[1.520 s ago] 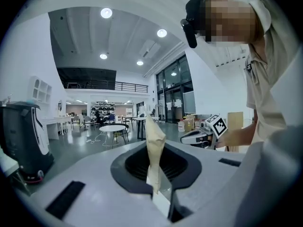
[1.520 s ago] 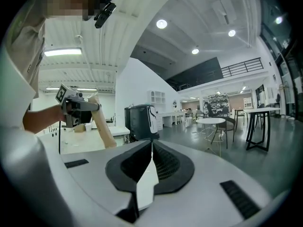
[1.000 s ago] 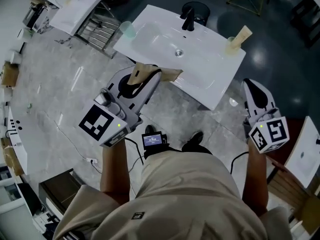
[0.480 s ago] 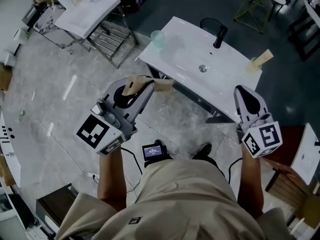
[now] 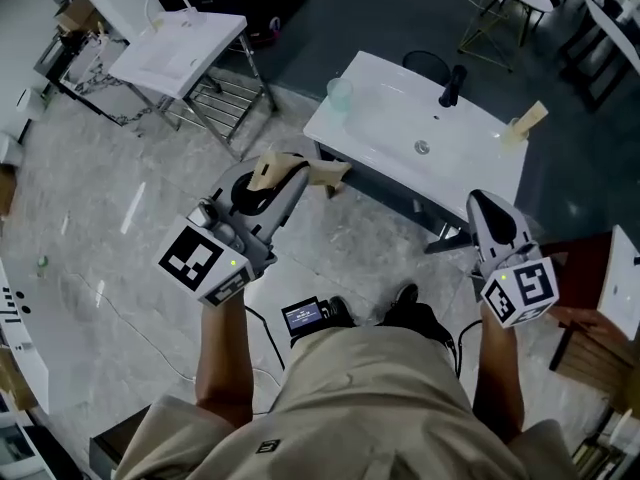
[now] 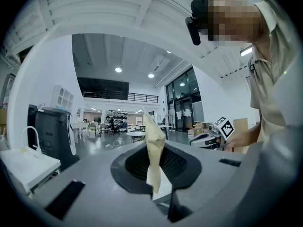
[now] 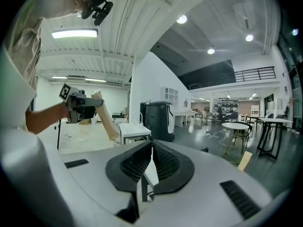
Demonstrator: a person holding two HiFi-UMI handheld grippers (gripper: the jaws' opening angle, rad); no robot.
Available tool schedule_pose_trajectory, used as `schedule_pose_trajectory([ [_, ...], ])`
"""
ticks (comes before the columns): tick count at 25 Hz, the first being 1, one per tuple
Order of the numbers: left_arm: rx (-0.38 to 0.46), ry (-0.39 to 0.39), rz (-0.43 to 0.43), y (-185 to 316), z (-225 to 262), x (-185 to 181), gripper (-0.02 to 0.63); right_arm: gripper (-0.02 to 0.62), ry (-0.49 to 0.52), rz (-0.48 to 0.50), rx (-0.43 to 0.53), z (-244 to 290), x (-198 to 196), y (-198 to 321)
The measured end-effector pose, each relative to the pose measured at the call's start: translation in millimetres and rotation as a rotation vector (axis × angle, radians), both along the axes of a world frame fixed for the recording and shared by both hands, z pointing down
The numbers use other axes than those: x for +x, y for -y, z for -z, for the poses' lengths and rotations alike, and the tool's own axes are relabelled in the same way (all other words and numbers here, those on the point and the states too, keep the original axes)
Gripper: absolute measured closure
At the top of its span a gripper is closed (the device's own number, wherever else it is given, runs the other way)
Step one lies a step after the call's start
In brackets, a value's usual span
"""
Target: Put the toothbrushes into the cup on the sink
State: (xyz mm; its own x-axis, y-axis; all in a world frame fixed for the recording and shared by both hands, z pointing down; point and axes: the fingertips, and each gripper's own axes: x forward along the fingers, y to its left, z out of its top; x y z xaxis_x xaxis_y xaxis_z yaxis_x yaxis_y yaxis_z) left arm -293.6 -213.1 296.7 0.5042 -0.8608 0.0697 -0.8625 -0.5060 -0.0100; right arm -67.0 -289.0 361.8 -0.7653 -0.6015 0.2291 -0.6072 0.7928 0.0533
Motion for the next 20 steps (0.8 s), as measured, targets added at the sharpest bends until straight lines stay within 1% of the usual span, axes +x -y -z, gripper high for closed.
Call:
schedule_pose_trajectory([
  [5, 0.002, -0.018, 0.009, -0.7, -4.7, -18.4, 0.568, 0.581, -0.026, -0.023, -0.009, -4.8, -0.3, -10.6],
  [11, -0.003, -0.021, 0.024, 16.8, -7.0, -30.3, 0.568, 0.581, -0.027, -0.02, -0.012, -6.6, -9.0, 5.6],
  [16, -0.01, -0.012, 0.027, 42.5, -8.2, -34.7, 0.568, 0.581, -0.021, 0.004, -0.003, -2.3, -21.4, 26.3],
  [20, -0.005, -0.004, 0.032, 80.7, -11.4, -38.5, 0.568, 0.581, -0.033, 0.009, -0.012, -11.2, -20.5, 53.3],
])
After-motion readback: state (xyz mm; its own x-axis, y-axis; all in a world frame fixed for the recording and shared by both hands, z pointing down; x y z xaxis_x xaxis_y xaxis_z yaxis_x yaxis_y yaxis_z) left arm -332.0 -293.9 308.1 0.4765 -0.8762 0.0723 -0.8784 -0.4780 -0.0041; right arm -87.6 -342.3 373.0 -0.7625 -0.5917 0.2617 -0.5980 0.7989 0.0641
